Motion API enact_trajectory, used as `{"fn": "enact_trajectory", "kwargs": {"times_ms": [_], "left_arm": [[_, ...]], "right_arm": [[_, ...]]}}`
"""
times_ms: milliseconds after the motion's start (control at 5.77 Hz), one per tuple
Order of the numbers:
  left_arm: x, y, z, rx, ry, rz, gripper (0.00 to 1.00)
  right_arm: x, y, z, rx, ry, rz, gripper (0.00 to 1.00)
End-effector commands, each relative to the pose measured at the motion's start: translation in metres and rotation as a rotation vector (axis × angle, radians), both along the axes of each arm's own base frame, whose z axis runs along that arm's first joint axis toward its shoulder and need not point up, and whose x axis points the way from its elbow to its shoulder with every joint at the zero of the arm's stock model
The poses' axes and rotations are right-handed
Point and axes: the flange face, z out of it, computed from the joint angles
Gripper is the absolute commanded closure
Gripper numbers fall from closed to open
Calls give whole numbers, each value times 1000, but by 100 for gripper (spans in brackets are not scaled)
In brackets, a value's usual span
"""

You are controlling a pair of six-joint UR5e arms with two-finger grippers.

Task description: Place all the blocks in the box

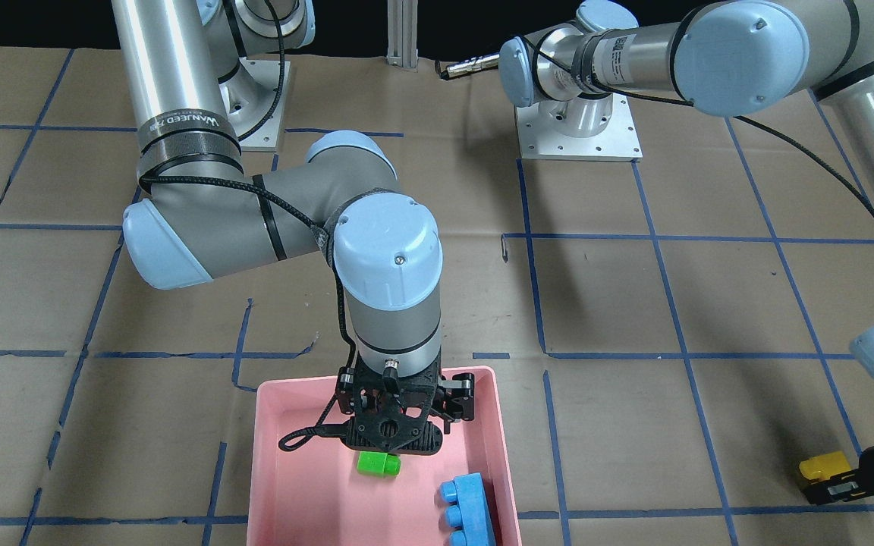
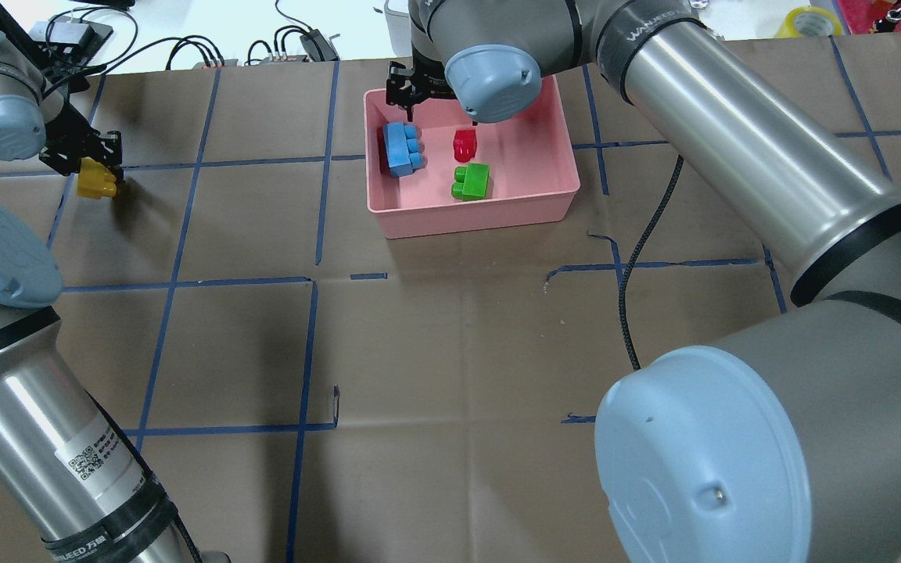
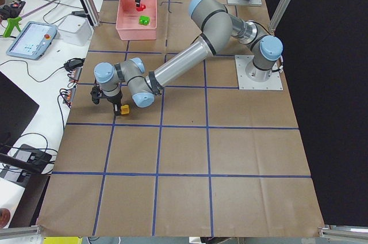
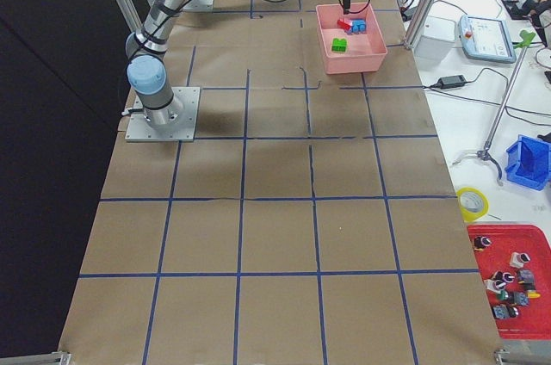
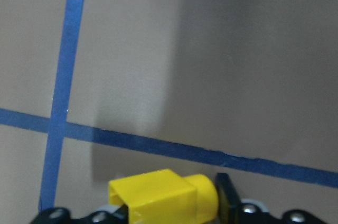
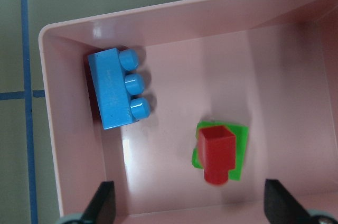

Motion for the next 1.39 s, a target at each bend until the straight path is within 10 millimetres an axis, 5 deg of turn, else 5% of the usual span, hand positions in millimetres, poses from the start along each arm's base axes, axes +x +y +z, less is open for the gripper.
{"fn": "enact_trajectory", "kwargs": {"times_ms": [0, 173, 346, 693, 866, 1039, 1213], "left_arm": [[-2, -1, 9, -7, -4, -2, 93], [-2, -3, 15, -16, -10, -4, 100], [-3, -3, 25, -28, -17, -5, 100], [-28, -2, 100, -100, -27, -26, 100], [-84, -5, 141, -115, -30, -69, 100], [-129, 1, 187, -99, -14, -28, 100], [-195, 5, 218, -73, 9, -5, 100]], "right_arm": [[-9, -2, 7, -6, 4, 11, 0], [-27, -4, 21, -24, 57, 24, 0], [-63, 25, 81, -31, 184, 48, 1], [-146, 126, 167, 143, 230, 32, 2], [-173, 181, 179, 168, 231, 16, 2], [-210, 217, 145, 226, 225, -42, 2], [-240, 218, 138, 141, 211, -54, 1]]}}
